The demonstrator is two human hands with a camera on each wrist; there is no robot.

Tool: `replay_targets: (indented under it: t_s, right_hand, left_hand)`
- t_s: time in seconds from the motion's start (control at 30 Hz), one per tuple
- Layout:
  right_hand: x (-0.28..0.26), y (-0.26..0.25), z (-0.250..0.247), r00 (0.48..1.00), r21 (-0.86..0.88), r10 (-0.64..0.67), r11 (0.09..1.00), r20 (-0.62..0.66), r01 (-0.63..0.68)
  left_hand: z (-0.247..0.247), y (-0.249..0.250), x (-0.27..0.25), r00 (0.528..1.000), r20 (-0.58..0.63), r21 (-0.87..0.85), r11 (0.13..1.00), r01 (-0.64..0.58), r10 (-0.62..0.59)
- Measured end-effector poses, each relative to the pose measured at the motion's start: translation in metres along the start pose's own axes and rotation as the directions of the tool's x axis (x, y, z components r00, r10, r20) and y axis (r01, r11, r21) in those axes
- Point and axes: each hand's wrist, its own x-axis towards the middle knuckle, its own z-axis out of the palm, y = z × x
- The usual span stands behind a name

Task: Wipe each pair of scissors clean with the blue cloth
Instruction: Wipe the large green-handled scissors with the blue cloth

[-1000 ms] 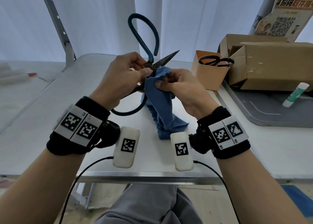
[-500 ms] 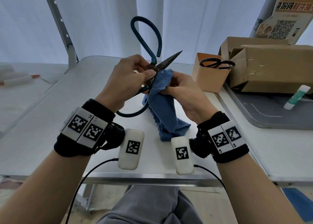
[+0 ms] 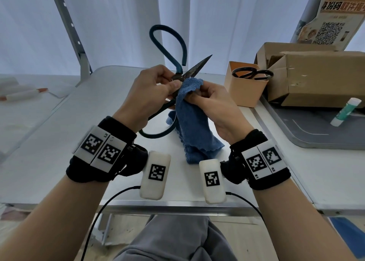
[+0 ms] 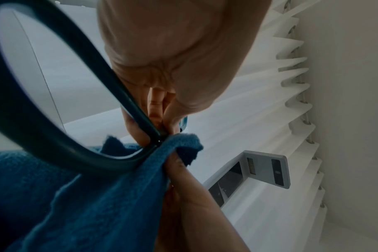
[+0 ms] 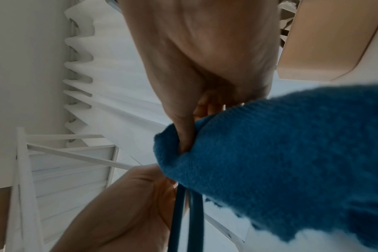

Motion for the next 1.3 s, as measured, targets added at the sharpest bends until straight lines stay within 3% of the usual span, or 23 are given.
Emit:
replay_targets:
  t_s: [0.23,0.4,0.63,0.83,0.9,1.0,1.13,1.3]
  right_hand:
    - [-0.002,-0.002,-0.003,0.998,0.005,0.002,1.0,0.058,-0.003]
    - [-0.006,-0.005,-0.019,0.974,-0.114,0.101,0.99,0.202,-0.079]
    - [-0.005,0.0,-0.004,1.0,-0.119,-0.023,0.993,0.018,0.025]
    - [-0.004,-0.007,-0.01,0.995,-0.235,0.054,0.972,0.087,-0.032]
    - [-0.003,-0.005,-0.006,0.998,-0.189,0.04,0.981,0.046,-0.031]
    - [-0.002,-0.004,-0.005,0.994,-0.125,0.065,0.991,0.089,-0.054]
    - [-0.001,-0.004,-0.005,0.99,-0.096,0.106,0.991,0.097,-0.096]
    - [-0.006,-0.006,0.0,0.983,0.155,0.128,0.977,0.129,-0.148]
  left_hand:
    - [0.001,0.001,-0.003,0.999,-0.007,-0.08,0.996,0.04,-0.04]
    - [-0.005,-0.003,-0.002,0.998,-0.016,-0.077,0.995,0.059,-0.061]
    - [0.0,-0.001,-0.004,0.998,-0.02,-0.039,0.997,0.062,-0.063]
    - [-0.003,-0.006,-0.008,0.994,-0.029,-0.064,0.992,0.104,-0.106]
    - [-0.002,-0.004,-0.008,0.994,-0.021,-0.061,0.993,0.104,-0.105]
    - [-0.006,-0.001,-0.007,0.994,-0.042,-0.072,0.993,0.096,-0.1]
    - [-0.006,-0.002,-0.01,0.994,0.026,-0.051,0.993,0.108,-0.106]
    - [-0.005,0.004,-0.014,0.99,0.075,-0.101,0.987,0.124,-0.117]
